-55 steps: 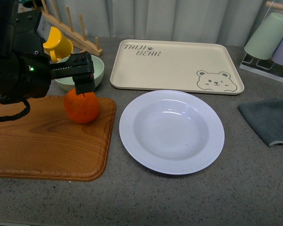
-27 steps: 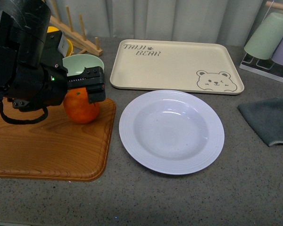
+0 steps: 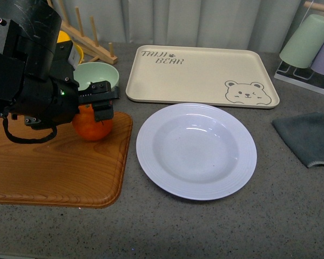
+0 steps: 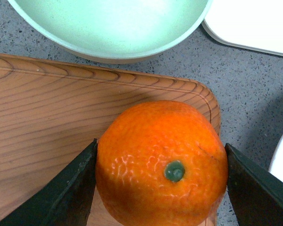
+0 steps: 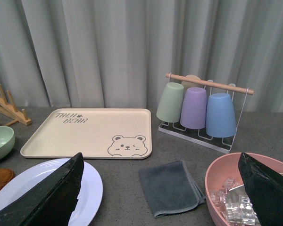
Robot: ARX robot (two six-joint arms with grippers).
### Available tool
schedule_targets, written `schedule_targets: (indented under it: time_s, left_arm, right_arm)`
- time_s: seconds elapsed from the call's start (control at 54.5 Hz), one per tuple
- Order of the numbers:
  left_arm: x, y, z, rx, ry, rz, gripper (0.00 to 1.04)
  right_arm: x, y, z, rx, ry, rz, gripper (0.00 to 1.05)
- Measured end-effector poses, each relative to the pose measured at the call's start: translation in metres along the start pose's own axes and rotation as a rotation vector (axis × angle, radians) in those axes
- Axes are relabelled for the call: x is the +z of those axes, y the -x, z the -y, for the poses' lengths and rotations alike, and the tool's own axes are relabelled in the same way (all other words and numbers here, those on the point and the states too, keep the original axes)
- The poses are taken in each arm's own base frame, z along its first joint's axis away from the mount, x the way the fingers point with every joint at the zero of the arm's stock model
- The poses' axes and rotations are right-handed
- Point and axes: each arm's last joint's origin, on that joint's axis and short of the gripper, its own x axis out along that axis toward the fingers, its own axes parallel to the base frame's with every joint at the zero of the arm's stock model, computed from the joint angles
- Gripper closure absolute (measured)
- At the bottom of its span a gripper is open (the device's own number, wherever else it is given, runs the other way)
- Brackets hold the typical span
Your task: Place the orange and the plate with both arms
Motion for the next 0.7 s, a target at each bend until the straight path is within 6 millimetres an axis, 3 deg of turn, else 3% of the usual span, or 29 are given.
schedule_targets:
  time_s: [0.128, 0.293, 0.477, 0.697]
  left_arm:
    - [0.001, 0.003, 0.002, -0.001, -0.001, 0.007, 0.37]
    - [0.012, 0.022, 0.022, -0.051, -0.002, 0.058, 0.37]
    - [0.013, 0.033, 0.059, -0.129, -0.030, 0.083, 0.37]
    - [-0.008, 0.039, 0.121, -0.248, -0.099, 0.055, 0.37]
  right_arm:
    - [0.000, 0.000, 0.000, 0.000, 0.000, 0.000, 0.09]
    - [0.000, 0.000, 0.000, 0.000, 0.000, 0.000, 0.09]
    - [0.000, 0.000, 0.000, 0.000, 0.000, 0.000, 0.09]
    - [0.000, 0.000, 0.000, 0.000, 0.000, 0.000, 0.09]
